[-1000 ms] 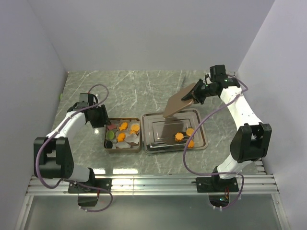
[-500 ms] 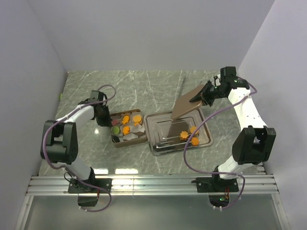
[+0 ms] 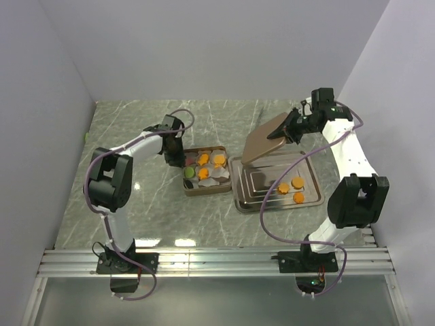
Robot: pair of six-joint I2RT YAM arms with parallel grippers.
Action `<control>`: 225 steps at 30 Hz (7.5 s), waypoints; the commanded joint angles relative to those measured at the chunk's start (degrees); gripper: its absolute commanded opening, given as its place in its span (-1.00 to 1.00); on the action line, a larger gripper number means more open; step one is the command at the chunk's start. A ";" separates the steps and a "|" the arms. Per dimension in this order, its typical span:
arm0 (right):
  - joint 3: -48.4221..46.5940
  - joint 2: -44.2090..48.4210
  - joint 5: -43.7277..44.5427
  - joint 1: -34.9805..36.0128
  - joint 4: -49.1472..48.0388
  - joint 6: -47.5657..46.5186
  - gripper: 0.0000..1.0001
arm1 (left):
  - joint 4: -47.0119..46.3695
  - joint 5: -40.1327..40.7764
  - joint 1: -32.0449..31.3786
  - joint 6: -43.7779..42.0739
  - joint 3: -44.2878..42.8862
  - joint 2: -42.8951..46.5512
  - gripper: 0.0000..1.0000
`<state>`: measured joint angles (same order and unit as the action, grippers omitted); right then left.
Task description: Pack the cookies
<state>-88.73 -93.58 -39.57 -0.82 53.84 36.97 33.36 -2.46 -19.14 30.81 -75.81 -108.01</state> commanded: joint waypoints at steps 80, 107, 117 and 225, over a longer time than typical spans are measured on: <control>15.96 -9.95 8.63 25.61 -27.57 1.71 -0.04 | -32.15 -15.38 0.24 8.83 29.06 18.27 0.65; 12.26 -2.13 26.56 20.60 -3.66 -7.26 0.25 | -28.01 -13.45 -3.36 6.90 21.94 13.26 0.64; 17.00 3.93 18.85 14.10 -13.31 -3.67 0.11 | -26.60 -13.01 -4.77 7.07 18.77 11.50 0.64; 4.69 32.55 30.17 29.91 -9.89 -9.55 0.86 | -20.08 37.50 -15.58 3.03 18.20 51.03 0.99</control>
<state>-84.73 -66.70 -18.09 28.14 41.93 29.45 21.21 21.50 -34.72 34.98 -66.13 -63.11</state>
